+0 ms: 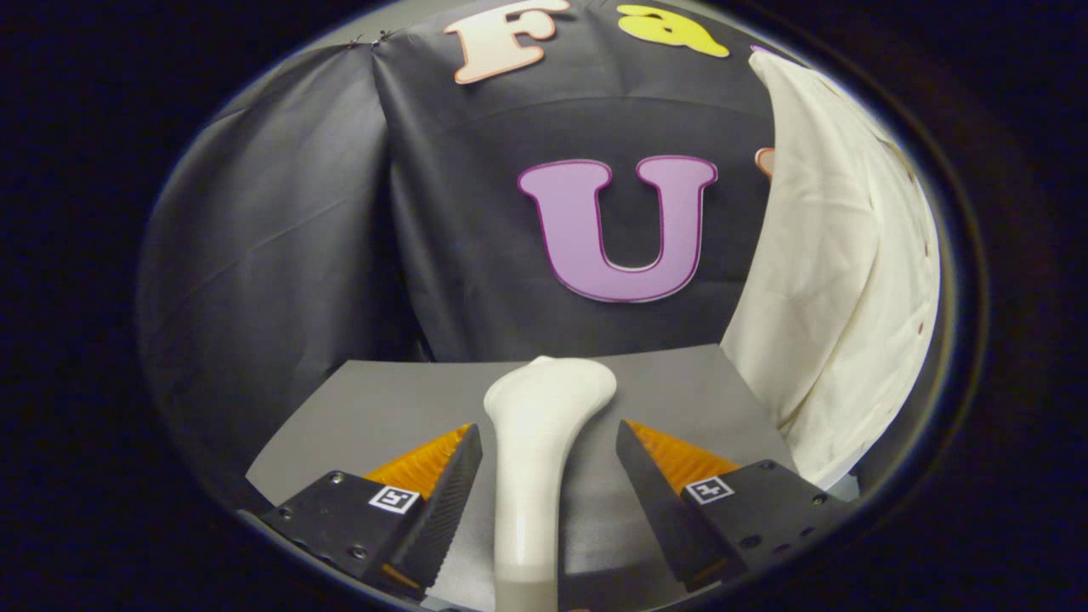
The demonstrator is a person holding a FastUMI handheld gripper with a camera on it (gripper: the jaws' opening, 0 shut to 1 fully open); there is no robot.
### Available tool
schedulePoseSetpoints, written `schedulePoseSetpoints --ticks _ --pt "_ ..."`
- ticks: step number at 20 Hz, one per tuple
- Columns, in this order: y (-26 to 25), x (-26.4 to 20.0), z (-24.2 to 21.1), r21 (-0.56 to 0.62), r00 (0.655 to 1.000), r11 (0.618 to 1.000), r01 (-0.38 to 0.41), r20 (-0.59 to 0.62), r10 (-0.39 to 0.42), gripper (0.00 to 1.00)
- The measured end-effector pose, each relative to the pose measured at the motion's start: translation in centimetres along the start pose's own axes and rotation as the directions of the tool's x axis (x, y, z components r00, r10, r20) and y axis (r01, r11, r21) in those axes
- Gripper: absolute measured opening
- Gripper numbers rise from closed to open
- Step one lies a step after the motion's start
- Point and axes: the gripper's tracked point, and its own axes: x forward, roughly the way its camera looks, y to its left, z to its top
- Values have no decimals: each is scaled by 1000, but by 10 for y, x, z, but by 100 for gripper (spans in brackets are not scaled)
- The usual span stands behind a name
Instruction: Iron the clothes twice with a garment steamer, once on the left side and once on the right side.
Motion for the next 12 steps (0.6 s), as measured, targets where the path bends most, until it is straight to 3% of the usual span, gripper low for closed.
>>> schedulePoseSetpoints --ticks 7,9,10,12 --pt "8 9 -24 -21 989 999 -29 -143 26 89" --pt "14 7 -29 -12 982 1000 -21 -187 18 79" --pt "17 -6 -26 -8 980 1000 -27 -196 25 58" --pt "19 2 -27 9 977 999 -33 -212 34 51"
